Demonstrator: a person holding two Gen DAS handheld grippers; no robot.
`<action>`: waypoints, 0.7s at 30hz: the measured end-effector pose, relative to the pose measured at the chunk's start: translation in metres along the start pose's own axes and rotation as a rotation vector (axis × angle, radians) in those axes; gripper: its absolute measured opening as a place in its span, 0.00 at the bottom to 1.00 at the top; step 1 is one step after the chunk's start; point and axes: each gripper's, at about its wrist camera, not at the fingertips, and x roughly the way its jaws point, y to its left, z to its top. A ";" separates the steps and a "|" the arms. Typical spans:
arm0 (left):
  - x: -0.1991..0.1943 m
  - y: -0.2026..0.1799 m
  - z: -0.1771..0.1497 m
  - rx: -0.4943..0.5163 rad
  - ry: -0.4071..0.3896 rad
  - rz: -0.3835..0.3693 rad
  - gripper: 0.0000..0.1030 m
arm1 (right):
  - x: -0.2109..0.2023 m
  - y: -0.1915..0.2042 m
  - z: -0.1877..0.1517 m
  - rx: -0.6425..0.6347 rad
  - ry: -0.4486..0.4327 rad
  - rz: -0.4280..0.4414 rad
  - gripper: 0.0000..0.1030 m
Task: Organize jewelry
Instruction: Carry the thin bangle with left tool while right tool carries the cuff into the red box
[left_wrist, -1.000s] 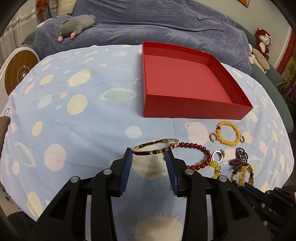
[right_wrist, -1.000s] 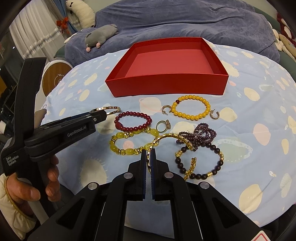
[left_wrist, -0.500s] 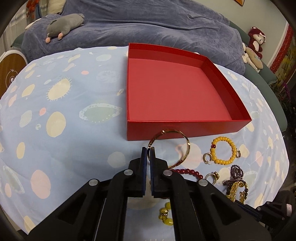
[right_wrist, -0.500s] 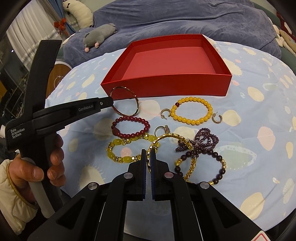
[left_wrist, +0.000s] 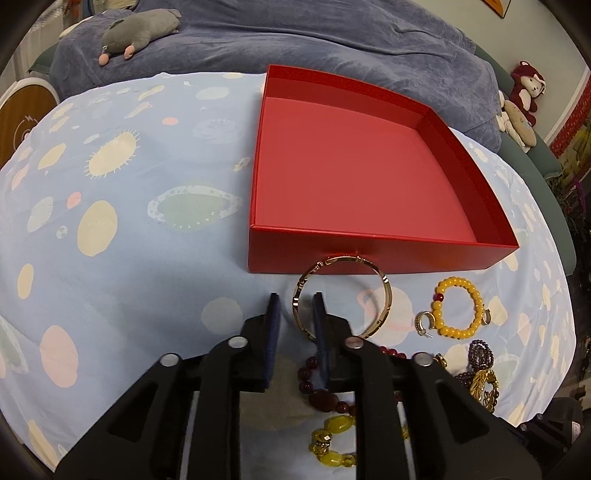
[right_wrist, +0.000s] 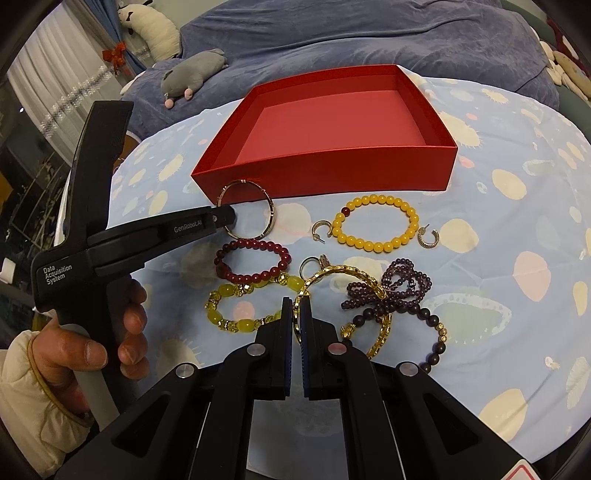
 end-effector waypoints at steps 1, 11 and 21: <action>0.001 0.000 0.001 -0.002 -0.006 -0.001 0.26 | 0.001 0.000 0.000 0.001 0.002 0.001 0.04; -0.013 -0.006 0.005 0.028 -0.029 -0.028 0.04 | -0.006 -0.002 0.014 -0.010 -0.015 -0.005 0.04; -0.062 -0.008 0.025 0.037 -0.067 -0.071 0.04 | -0.036 0.000 0.069 -0.076 -0.085 -0.002 0.04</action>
